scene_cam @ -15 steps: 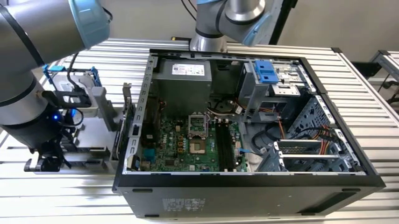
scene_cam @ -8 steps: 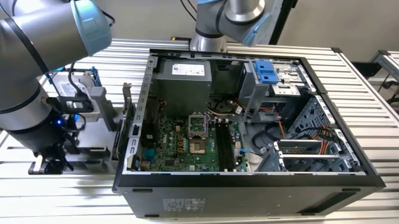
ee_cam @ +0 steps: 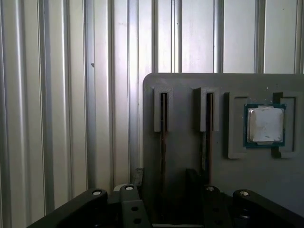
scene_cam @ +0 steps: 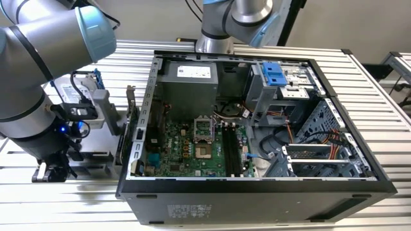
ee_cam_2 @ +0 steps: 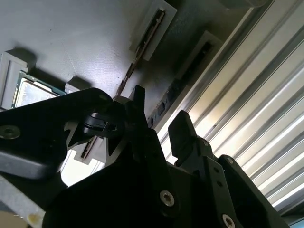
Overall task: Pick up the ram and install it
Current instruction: 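Pick up the ram and move it above insertion slot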
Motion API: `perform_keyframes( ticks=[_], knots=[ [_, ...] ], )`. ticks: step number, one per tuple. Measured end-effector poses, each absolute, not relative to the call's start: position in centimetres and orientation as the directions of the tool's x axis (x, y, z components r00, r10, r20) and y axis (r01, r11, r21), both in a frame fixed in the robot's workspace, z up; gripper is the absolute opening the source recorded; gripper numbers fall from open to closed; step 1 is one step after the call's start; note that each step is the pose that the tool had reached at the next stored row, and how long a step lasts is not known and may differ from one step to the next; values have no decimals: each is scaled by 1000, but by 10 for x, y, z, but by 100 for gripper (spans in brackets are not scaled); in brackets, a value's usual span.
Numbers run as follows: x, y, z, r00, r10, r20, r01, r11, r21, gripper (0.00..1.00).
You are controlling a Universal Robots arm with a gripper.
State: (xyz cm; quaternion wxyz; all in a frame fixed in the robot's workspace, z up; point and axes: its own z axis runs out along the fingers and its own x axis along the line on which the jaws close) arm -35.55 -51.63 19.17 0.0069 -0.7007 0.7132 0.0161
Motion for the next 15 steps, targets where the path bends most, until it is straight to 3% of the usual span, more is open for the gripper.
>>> perform_keyframes(
  ticks=[2,3,15],
  knots=[
    [-356,-516,192,-18,-999,-32,-1000,18,13,100],
    [-355,-516,191,-18,-999,-33,-1000,18,13,0],
    [-355,-517,191,-18,-999,-33,-1000,17,13,0]
  ],
)
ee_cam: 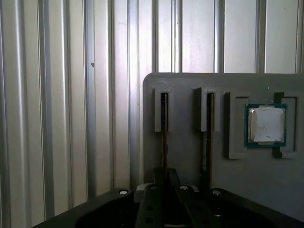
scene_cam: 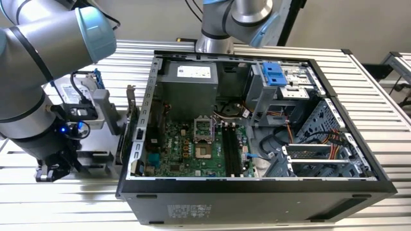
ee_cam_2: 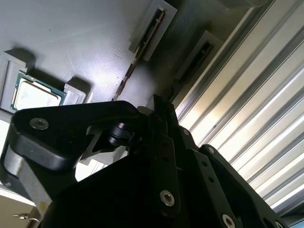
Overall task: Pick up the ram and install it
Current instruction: 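Pick up the ram and move it above insertion slot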
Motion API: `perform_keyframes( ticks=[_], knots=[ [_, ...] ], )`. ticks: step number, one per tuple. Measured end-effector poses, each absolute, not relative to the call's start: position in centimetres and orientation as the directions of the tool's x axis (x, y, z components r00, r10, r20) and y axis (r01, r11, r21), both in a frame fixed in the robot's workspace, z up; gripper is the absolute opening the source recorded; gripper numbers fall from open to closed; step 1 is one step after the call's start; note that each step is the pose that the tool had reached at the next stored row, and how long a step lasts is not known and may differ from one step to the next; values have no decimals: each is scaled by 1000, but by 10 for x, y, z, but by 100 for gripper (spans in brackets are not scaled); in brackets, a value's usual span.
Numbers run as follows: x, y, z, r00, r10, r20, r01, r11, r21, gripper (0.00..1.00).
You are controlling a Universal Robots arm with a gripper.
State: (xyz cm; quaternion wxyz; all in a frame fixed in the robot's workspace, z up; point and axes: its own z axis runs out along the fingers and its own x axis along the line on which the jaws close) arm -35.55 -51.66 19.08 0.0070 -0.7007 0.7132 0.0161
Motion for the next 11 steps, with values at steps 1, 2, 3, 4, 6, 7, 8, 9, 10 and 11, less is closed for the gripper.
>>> perform_keyframes(
  ticks=[1,2,3,4,6,7,8,9,10,11],
  knots=[
    [-355,-517,191,-18,-999,-33,-1000,17,13,0],
    [-355,-517,191,-18,-999,-32,-1000,17,13,0],
    [-356,-517,191,-18,-999,-32,-1000,17,13,0],
    [-356,-517,191,-18,-999,-32,-1000,17,13,0],
    [-356,-517,192,-18,-999,-32,-1000,18,13,0],
    [-356,-517,194,-18,-999,-33,-1000,18,13,0],
    [-355,-517,198,-19,-999,-33,-1000,18,13,0],
    [-355,-517,202,-19,-999,-33,-1000,18,13,0],
    [-355,-517,206,-19,-999,-33,-1000,18,13,0],
    [-356,-517,211,-19,-999,-33,-1000,19,13,0]
  ],
)
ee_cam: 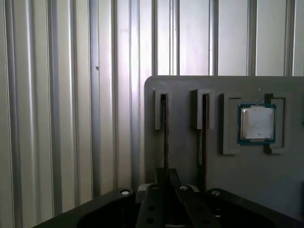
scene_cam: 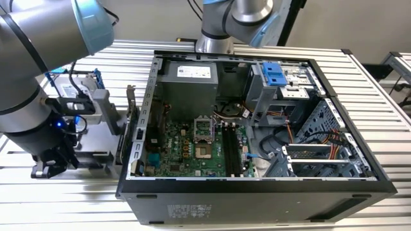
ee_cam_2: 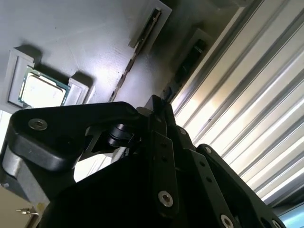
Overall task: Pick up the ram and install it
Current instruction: 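Pick up the ram and move it above insertion slot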
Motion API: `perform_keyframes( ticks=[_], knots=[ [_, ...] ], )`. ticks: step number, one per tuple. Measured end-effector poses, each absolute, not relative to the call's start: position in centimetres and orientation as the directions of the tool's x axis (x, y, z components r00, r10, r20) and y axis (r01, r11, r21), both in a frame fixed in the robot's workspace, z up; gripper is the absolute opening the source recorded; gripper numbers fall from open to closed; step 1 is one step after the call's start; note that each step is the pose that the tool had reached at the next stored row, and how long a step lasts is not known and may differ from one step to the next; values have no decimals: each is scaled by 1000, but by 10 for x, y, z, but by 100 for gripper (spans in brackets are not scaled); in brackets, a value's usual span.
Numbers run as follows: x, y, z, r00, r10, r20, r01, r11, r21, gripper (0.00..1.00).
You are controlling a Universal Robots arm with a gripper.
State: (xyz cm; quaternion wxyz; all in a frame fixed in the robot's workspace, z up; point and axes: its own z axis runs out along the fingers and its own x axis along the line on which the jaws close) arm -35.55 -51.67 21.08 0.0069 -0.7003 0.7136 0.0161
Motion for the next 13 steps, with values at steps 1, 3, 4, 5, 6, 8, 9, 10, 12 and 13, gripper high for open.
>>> perform_keyframes(
  ticks=[1,3,4,5,6,8,9,10,12,13],
  knots=[
    [-356,-517,215,-19,-999,-33,-1000,19,13,0],
    [-356,-517,221,-19,-999,-33,-1000,19,13,0],
    [-355,-517,224,-19,-999,-33,-1000,19,13,0],
    [-355,-517,227,-19,-999,-33,-1000,19,13,0],
    [-355,-517,230,-19,-999,-33,-1000,19,13,0],
    [-356,-517,238,-19,-999,-33,-1000,19,13,0],
    [-356,-517,242,-19,-999,-33,-1000,19,13,0],
    [-355,-517,247,-19,-999,-33,-1000,19,13,0],
    [-355,-517,254,-19,-999,-33,-1000,18,13,0],
    [-356,-517,257,-19,-999,-33,-1000,19,13,0]
  ],
)
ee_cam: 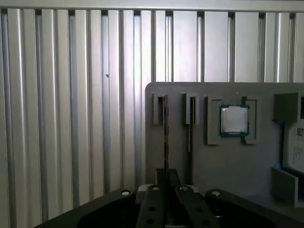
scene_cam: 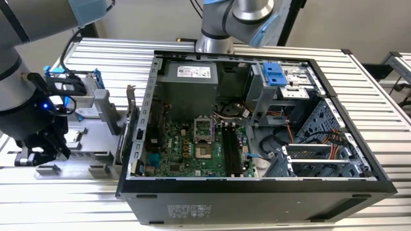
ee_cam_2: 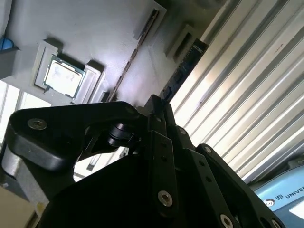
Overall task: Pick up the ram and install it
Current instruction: 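Pick up the ram and move it above insertion slot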
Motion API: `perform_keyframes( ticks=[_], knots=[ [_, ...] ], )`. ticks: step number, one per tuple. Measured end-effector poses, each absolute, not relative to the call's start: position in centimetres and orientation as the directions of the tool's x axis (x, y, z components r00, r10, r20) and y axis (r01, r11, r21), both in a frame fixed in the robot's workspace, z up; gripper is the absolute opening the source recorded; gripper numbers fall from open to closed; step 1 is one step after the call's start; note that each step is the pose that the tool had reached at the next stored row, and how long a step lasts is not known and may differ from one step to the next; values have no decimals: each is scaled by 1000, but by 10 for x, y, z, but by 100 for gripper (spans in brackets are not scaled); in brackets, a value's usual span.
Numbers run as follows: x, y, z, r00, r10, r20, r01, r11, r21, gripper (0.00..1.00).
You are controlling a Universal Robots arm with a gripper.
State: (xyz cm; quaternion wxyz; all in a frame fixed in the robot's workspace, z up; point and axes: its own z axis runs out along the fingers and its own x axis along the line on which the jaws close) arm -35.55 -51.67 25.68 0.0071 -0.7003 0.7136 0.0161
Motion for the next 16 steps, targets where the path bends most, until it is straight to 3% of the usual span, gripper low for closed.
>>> perform_keyframes(
  ticks=[16],
  knots=[
    [-356,-517,323,-19,-999,-33,-1000,19,13,0]
  ],
)
